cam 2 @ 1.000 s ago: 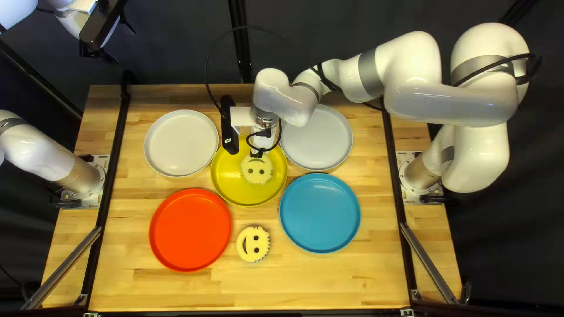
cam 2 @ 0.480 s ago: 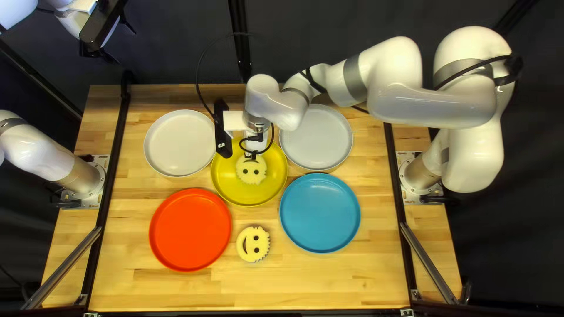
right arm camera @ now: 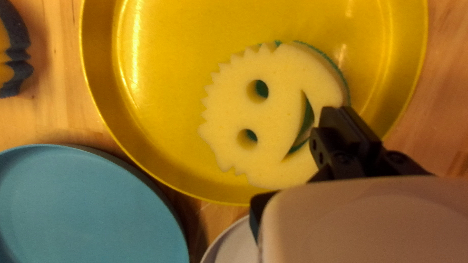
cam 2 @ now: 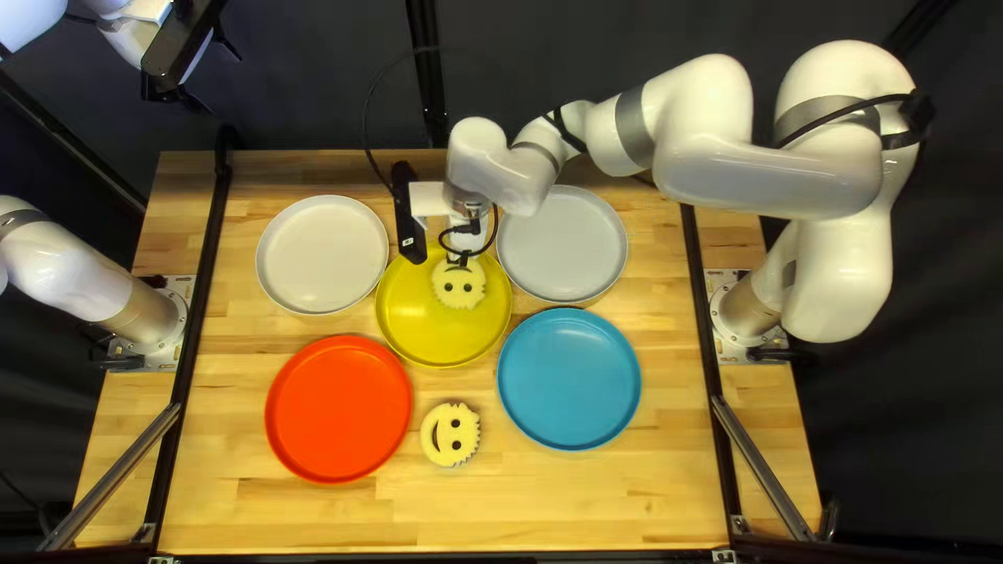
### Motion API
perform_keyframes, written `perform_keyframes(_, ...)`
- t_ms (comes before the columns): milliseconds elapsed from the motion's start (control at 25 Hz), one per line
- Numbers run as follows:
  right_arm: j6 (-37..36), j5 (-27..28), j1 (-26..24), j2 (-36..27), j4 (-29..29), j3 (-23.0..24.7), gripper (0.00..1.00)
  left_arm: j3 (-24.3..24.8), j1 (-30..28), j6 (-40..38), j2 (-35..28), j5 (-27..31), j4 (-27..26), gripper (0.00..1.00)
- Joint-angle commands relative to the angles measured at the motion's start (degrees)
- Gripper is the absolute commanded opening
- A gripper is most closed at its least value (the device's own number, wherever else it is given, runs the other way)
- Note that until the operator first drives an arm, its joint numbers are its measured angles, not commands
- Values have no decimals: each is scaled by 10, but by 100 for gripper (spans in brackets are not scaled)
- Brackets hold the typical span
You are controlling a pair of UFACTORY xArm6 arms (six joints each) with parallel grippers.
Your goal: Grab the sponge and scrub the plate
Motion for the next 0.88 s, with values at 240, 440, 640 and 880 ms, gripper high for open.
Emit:
perform_keyframes(240, 19, -32, 56, 0, -11, 16, 0, 0, 0, 0, 0, 0, 0, 100)
perform_keyframes(440, 27, -38, 73, -4, -17, 24, 0, 0, 0, 0, 0, 0, 0, 100)
perform_keyframes(640, 2, -31, 52, 4, -16, 12, 0, 0, 0, 0, 0, 0, 0, 100)
perform_keyframes(880, -67, -17, 4, 17, 10, -6, 0, 0, 0, 0, 0, 0, 0, 100)
